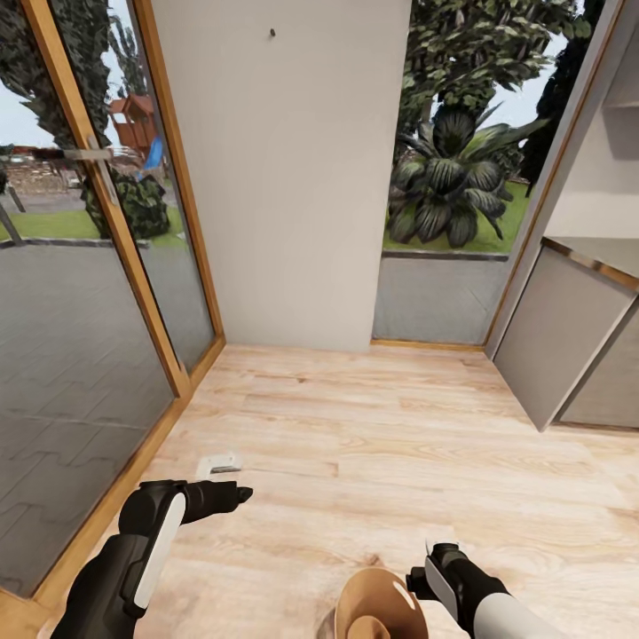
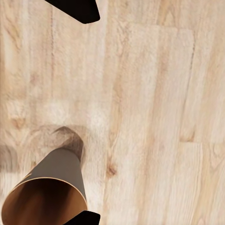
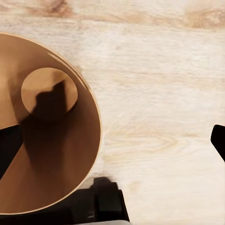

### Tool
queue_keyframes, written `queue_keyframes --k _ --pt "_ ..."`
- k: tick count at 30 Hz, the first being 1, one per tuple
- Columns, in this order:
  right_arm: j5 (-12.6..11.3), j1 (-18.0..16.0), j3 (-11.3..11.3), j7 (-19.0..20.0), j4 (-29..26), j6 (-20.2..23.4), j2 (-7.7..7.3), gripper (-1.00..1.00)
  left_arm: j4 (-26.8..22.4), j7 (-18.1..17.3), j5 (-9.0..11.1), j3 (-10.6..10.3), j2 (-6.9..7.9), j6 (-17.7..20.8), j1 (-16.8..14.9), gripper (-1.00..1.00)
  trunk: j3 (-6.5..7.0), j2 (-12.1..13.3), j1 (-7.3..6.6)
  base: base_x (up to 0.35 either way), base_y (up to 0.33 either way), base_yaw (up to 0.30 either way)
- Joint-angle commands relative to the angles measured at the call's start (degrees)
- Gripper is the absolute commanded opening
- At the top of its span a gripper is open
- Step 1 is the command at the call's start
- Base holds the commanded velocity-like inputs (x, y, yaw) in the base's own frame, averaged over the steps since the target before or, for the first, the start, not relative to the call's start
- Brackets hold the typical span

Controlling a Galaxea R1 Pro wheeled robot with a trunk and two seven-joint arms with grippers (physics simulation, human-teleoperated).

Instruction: Put the three can of soda from the living room inside the tash can in the kitchen.

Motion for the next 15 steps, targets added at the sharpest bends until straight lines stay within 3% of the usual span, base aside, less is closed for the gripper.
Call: queue_keyframes --k 1,15 --pt "0.0 0.0 0.0 0.0 0.0 0.0 0.03 1.0 0.0 0.0 0.0 0.0 0.0 0.0 0.0 1.0 -0.18 -0.4 0.23 0.0 0.0 0.0" --pt "0.0 0.0 0.0 0.0 0.3 0.0 -0.05 1.0 0.0 0.0 0.0 -0.1 0.04 0.0 0.0 1.0 -2.7 -6.0 3.3 0.0 0.0 0.0"
